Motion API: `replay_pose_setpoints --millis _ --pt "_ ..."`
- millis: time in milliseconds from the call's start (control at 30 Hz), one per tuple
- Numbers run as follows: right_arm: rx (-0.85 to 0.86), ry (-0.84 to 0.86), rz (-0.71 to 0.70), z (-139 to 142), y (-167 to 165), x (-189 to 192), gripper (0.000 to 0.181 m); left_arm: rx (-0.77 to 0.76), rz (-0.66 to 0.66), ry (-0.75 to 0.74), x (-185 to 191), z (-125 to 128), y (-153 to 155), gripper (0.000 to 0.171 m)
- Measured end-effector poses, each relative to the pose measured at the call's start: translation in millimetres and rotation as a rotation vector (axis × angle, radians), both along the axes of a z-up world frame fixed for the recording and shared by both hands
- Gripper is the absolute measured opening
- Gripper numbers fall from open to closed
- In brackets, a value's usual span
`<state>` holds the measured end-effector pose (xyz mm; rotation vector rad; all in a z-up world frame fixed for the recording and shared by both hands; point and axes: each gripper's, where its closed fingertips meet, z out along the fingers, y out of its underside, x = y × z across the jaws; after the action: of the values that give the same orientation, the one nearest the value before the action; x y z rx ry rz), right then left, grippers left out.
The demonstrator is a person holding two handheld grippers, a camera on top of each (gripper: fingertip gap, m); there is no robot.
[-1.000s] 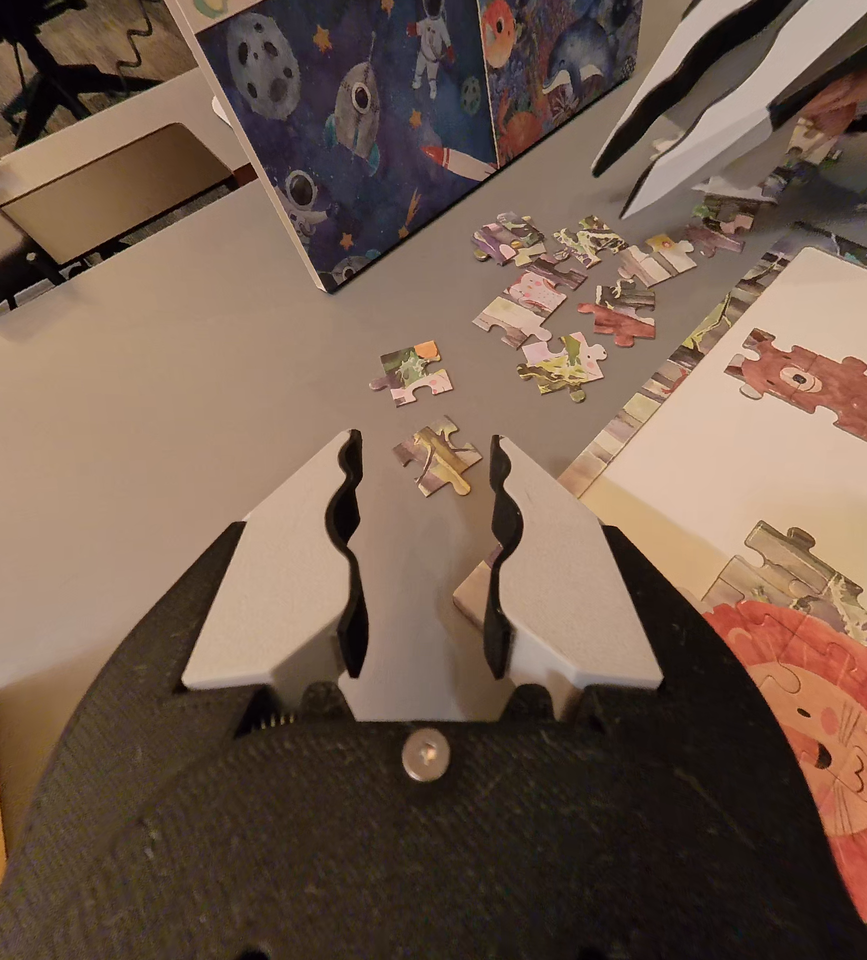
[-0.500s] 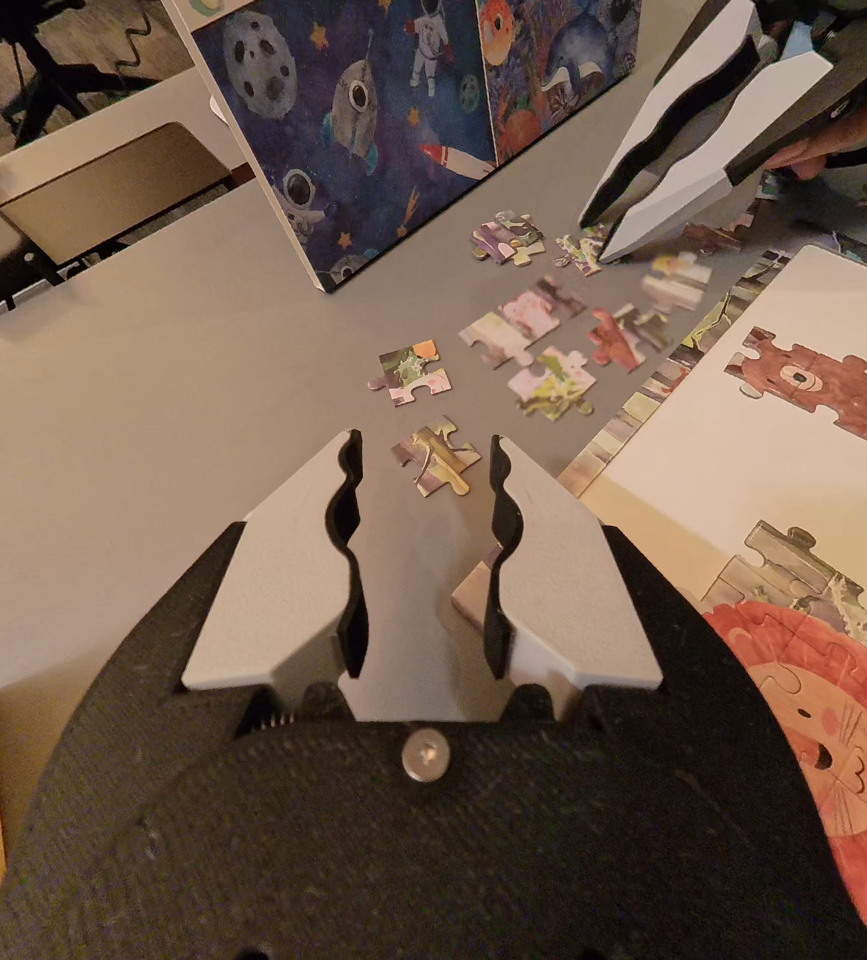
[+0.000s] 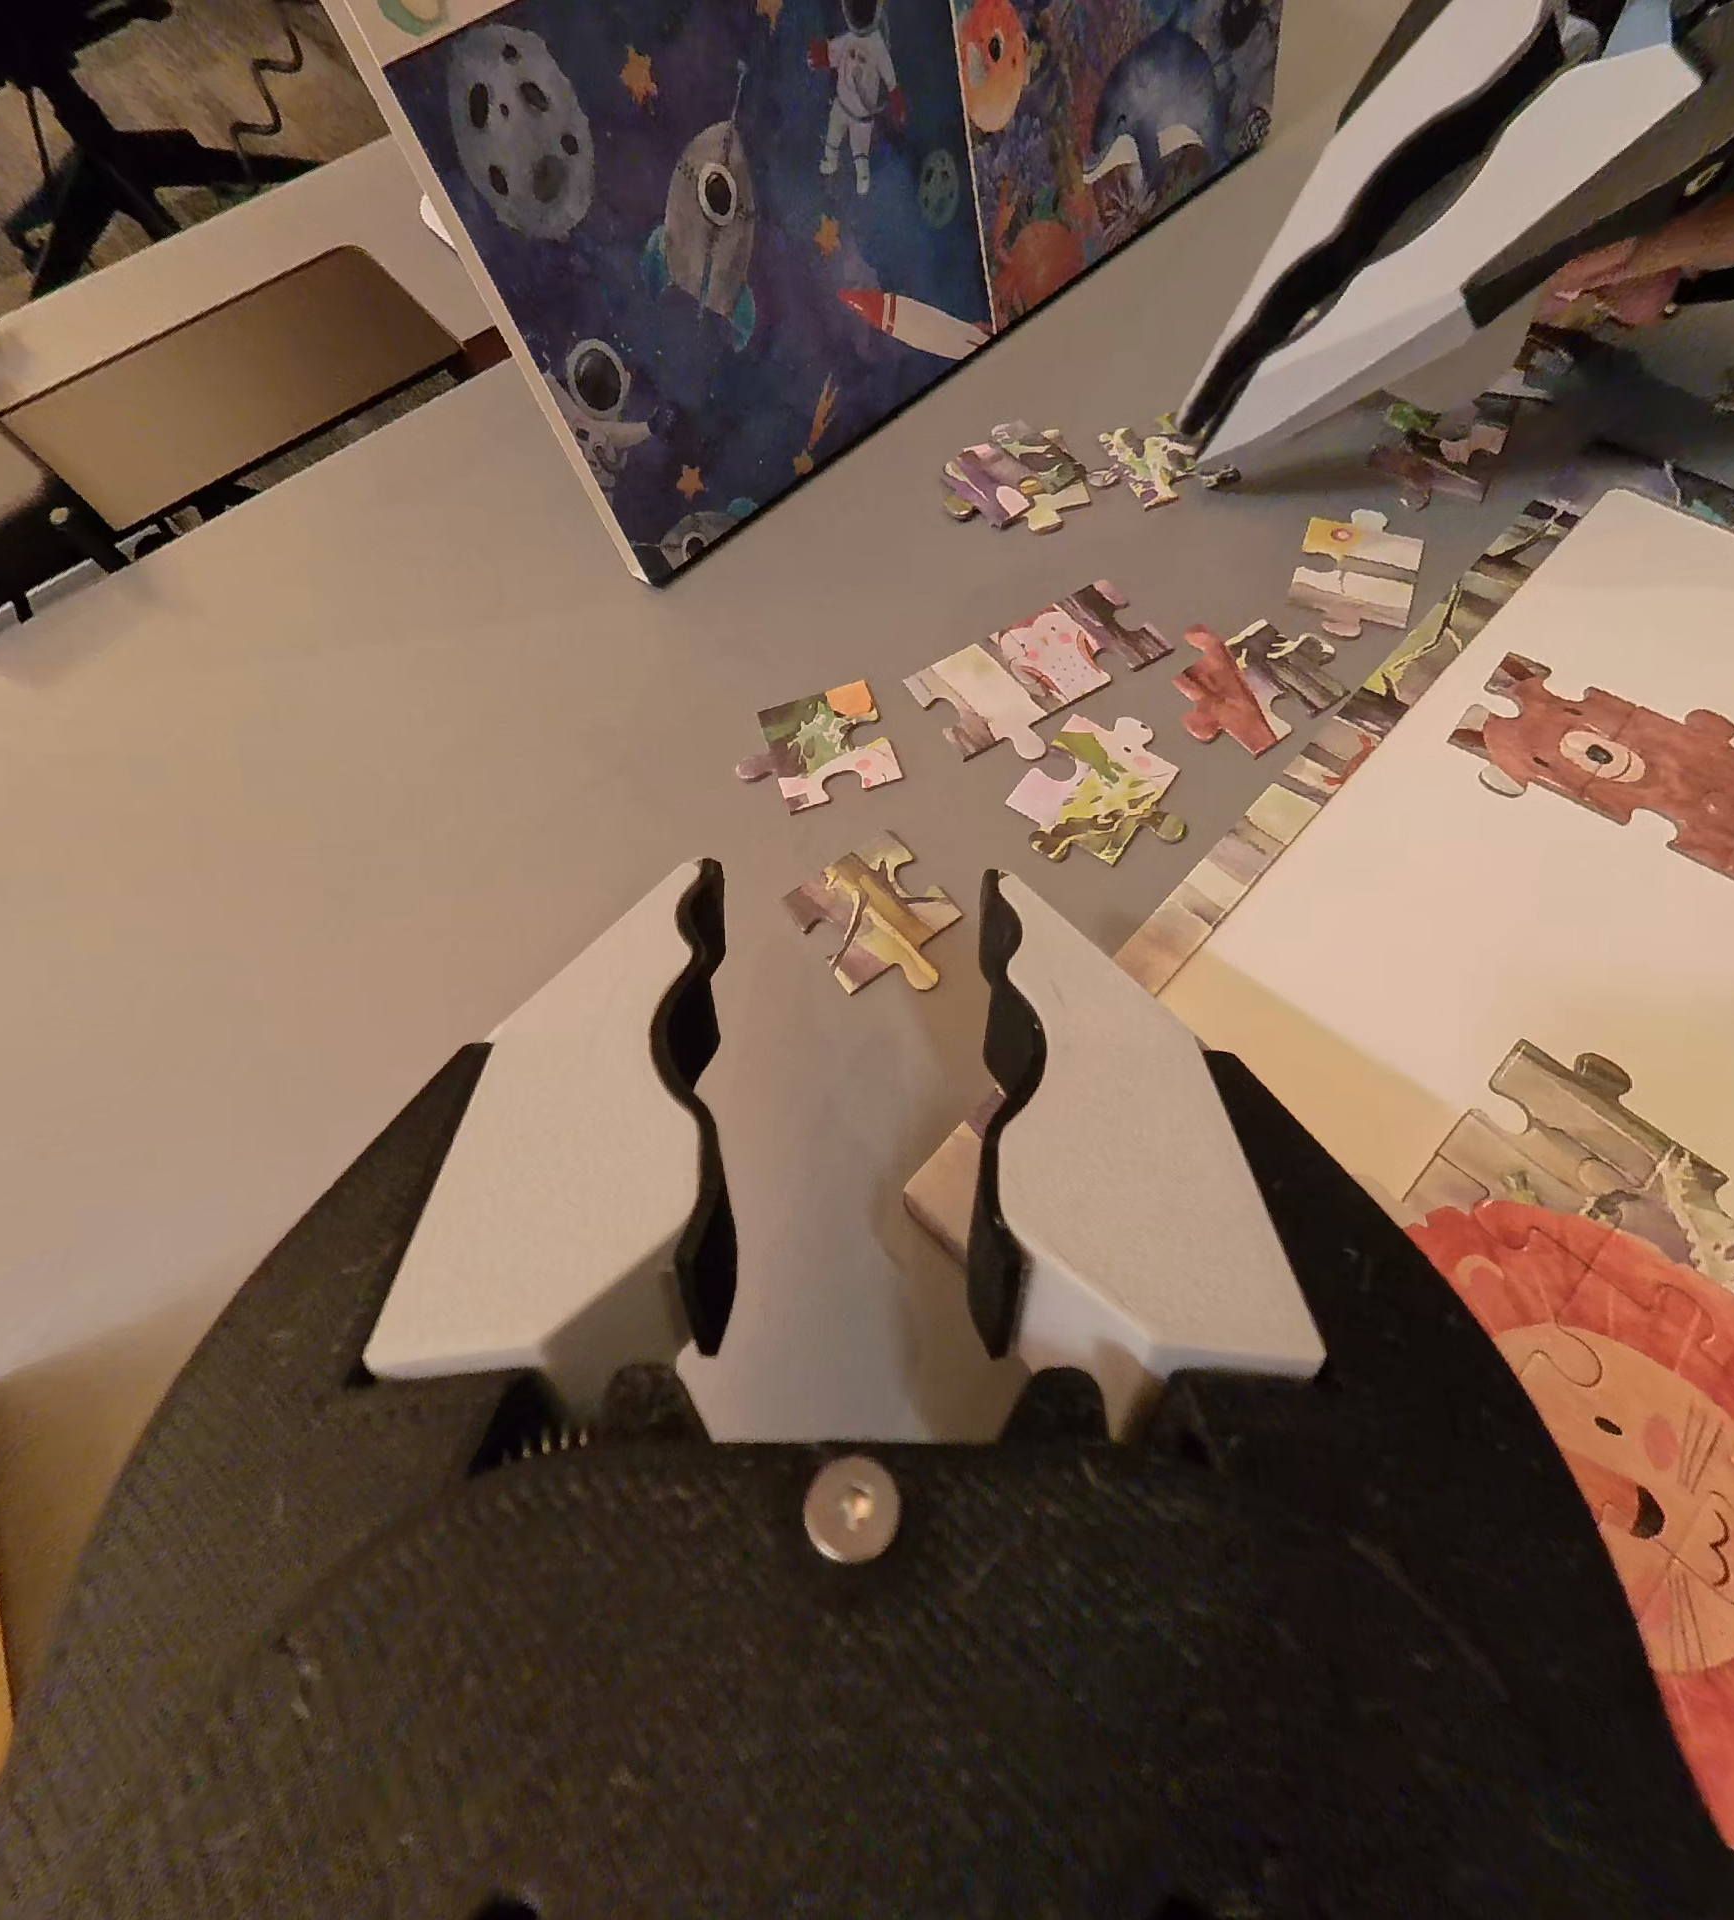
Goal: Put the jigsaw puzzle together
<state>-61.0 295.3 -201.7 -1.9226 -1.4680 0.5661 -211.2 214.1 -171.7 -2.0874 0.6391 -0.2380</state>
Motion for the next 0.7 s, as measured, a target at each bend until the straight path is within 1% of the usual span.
replay_pose_setpoints --millis 67,167,233,300,333,600,633,667,700 --pt "0.005 0.019 -0.007 0 2 -3 0.033 -0.001 -0.001 0.001 0 0 0 0.048" --pt "0.021 -0.012 -0.017 -8 5 -2 0.038 -0.002 -0.001 0.002 0 0 0 0.048" --pt "-0.008 -0.001 -0.019 -10 2 -4 0.031 -0.002 -0.001 0.001 0 -1 0 0.048" --pt "-0.048 0.013 -0.032 -10 1 -3 0.029 -0.003 -0.001 0.002 0 -1 0 0.048" --pt "-0.059 0.011 -0.034 -11 1 -2 0.022 -0.002 -0.001 0.002 0 -1 0 0.048" --pt "-0.058 -0.027 -0.043 -10 -1 1 0.022 0.003 0.001 0.000 0 1 0 0.048" --pt "-0.057 -0.024 -0.042 -10 -1 1 0.016 0.004 0.001 -0.001 0 1 0 0.048" --pt "-0.052 -0.012 -0.033 -7 -2 0 0.000 0.004 0.001 -0.001 0 1 0 0.048" --pt "-0.041 0.008 -0.028 -2 -3 -1 0.000 0.005 0.002 -0.001 0 1 0 0.048"
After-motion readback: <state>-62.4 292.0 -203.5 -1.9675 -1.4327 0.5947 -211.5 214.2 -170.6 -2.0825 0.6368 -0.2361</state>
